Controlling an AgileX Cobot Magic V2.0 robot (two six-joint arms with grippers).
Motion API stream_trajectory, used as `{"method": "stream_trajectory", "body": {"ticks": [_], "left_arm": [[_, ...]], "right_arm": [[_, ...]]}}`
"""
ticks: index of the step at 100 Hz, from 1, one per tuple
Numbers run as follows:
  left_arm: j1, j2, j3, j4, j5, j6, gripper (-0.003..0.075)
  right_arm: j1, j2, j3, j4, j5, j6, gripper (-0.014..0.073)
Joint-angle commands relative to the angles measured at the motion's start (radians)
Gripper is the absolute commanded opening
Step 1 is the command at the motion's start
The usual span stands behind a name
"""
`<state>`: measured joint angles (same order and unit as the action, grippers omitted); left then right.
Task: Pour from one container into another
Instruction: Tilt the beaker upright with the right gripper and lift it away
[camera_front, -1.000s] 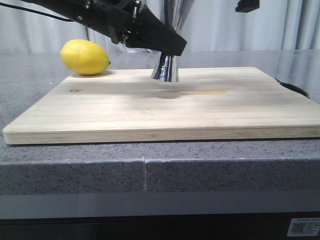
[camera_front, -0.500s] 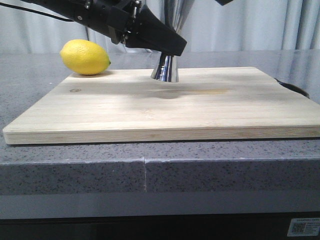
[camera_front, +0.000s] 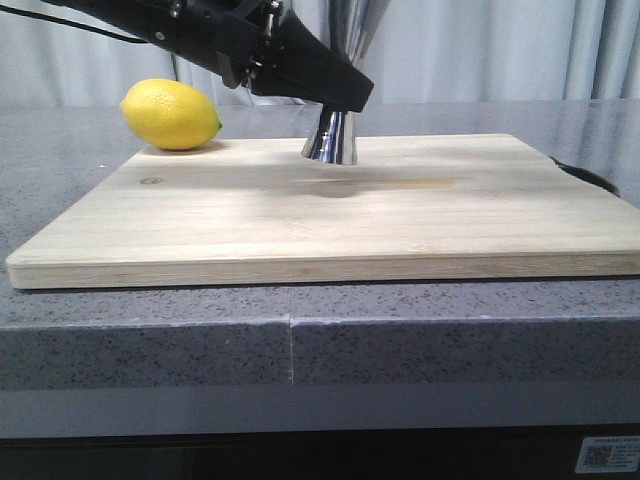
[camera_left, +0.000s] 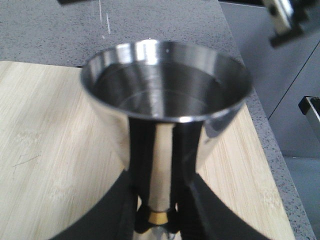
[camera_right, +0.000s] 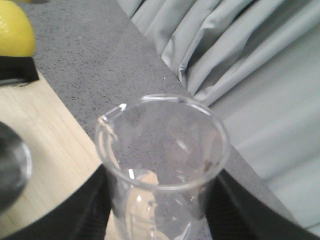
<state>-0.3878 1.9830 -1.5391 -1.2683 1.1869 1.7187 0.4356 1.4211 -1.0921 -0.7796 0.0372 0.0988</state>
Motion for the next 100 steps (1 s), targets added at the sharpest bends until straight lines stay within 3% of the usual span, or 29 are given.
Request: {"method": "stream_trajectory", "body": {"ticks": [1, 19, 53, 100], "left_arm": [[-0.006, -0.07, -0.03, -0.084, 0.08, -0.008, 0.0042], [0.014, -0.07, -0.032, -0.09, 0.08, -0.008, 0.0042], [0.069, -0.07, -0.032, -0.101, 0.08, -0.008, 0.0042], [0.082, -0.07, -0.032, -0.101, 0.08, -0.008, 0.0042]], "right_arm": [[-0.041, -0.045, -0.037, 0.065, -0.037, 0.0, 0.022], [-0.107, -0.045, 0.0, 0.148, -0.091, 0.0, 0.0151], [-0.112, -0.021, 0.141, 0.221, -0.218, 0.0, 0.0153], [-0.134, 0.08, 0.17, 0.319, -0.374, 0.0, 0.0153]]}}
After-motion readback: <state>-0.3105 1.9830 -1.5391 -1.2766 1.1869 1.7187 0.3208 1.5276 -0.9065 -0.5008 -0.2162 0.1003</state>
